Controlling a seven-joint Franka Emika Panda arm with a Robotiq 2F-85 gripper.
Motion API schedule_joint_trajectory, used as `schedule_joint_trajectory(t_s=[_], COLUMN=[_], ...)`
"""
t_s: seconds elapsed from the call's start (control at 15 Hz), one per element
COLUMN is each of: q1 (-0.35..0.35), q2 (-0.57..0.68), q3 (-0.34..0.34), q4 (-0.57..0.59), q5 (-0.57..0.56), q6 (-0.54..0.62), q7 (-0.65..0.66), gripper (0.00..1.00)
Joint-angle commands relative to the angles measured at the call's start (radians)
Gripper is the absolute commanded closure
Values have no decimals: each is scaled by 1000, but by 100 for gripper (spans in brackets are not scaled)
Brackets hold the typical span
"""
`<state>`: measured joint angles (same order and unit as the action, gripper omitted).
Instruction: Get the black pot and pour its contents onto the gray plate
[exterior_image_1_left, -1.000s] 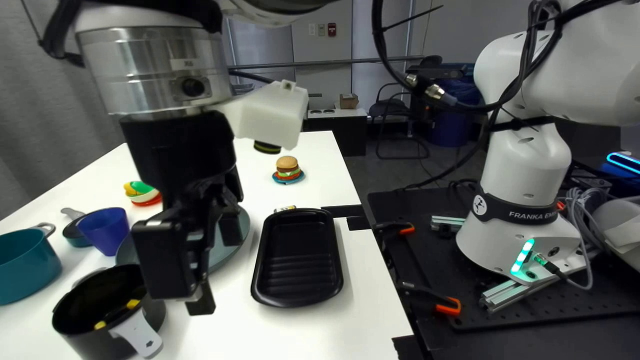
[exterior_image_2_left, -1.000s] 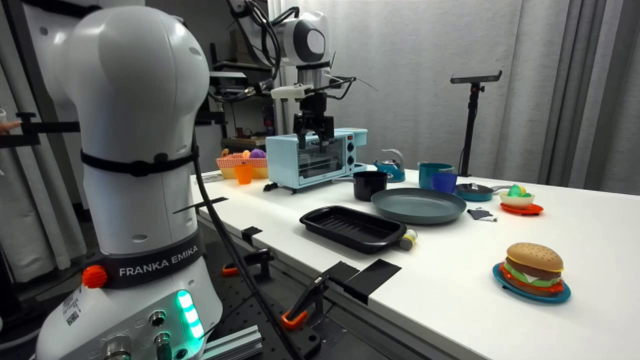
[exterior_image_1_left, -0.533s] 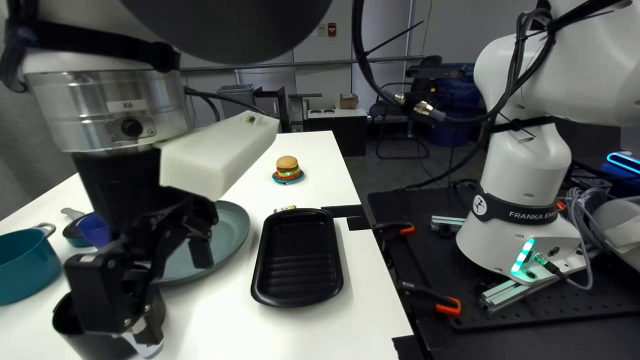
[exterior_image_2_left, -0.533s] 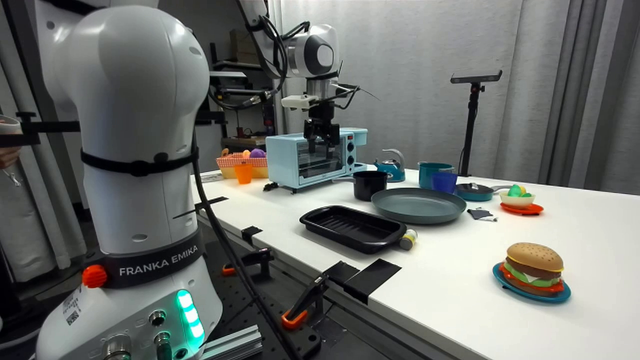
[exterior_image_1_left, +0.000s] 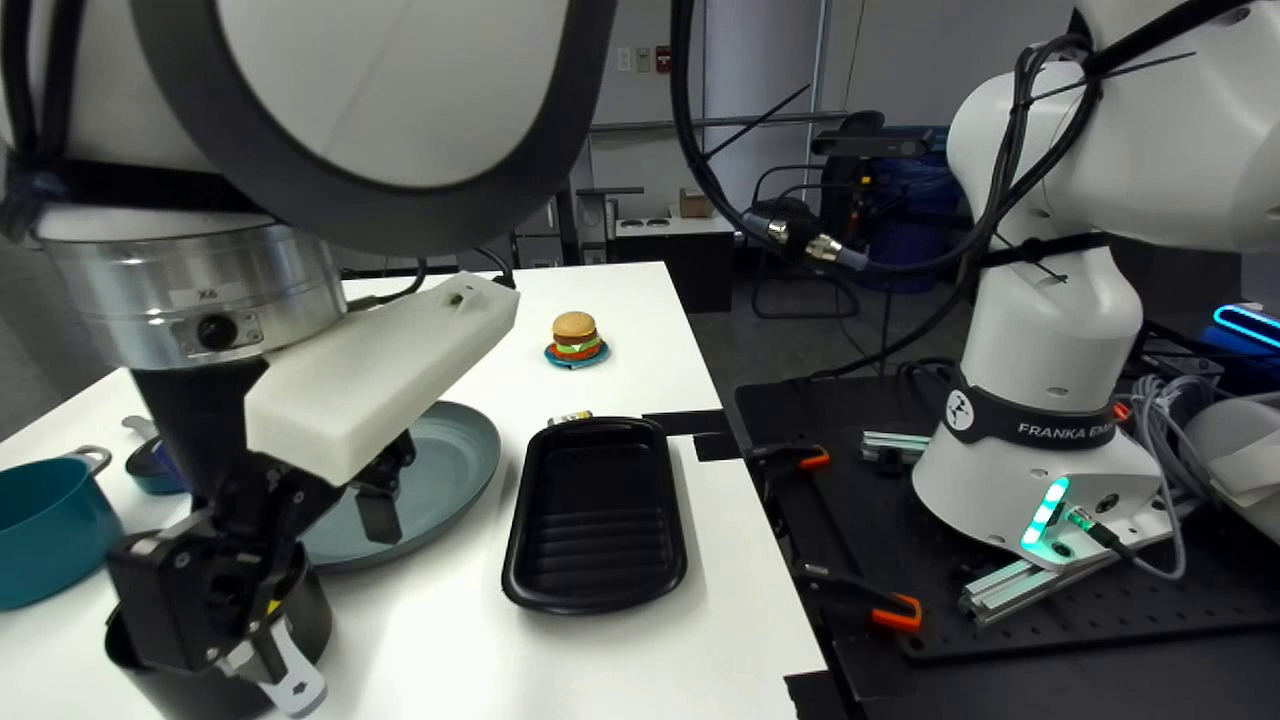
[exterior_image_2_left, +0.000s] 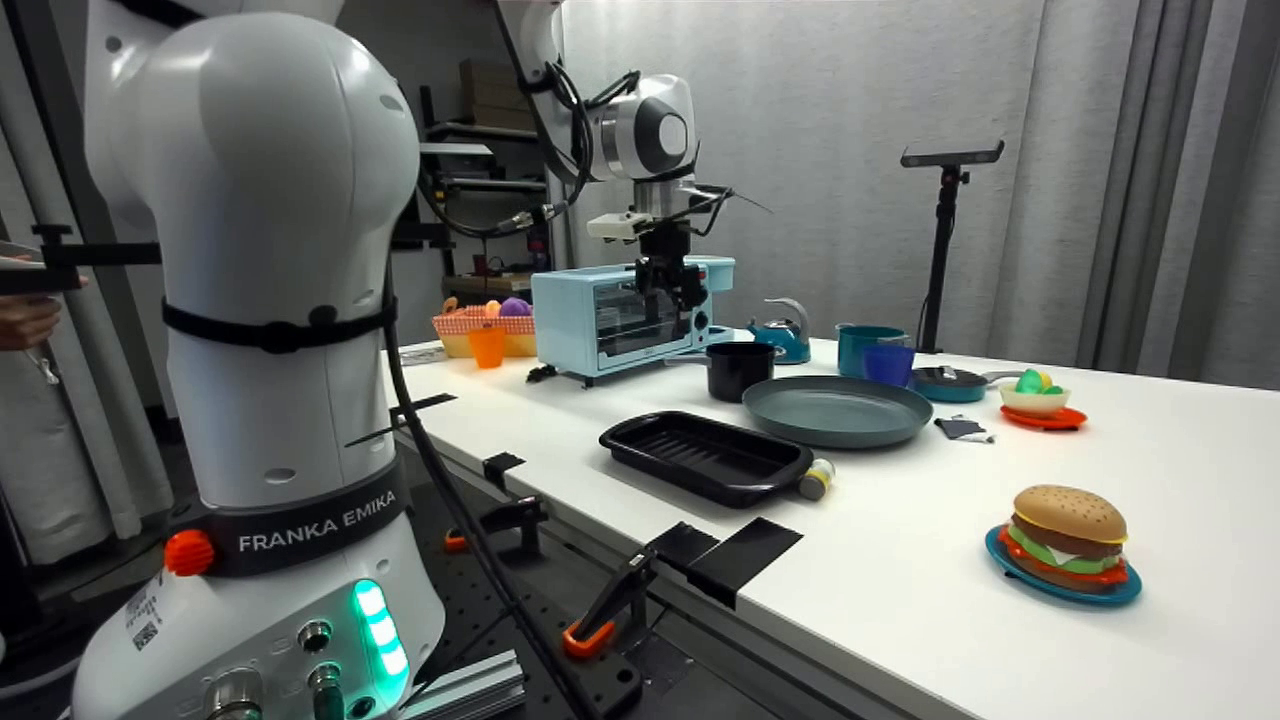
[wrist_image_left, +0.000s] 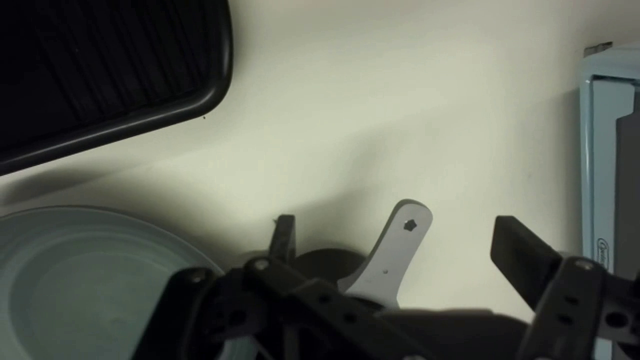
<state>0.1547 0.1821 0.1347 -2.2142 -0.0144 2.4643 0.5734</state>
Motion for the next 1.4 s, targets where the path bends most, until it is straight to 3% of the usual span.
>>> schedule_joint_trajectory(t_s=[0.0, 0.8, 1.33], q1=[41, 108, 130], q2=[53, 158, 221], q3=[-32, -109, -121], q4=[53, 153, 196], q5=[-49, -151, -143], q6=[14, 10, 7], q7=[93, 344, 414], gripper=[0, 0, 0])
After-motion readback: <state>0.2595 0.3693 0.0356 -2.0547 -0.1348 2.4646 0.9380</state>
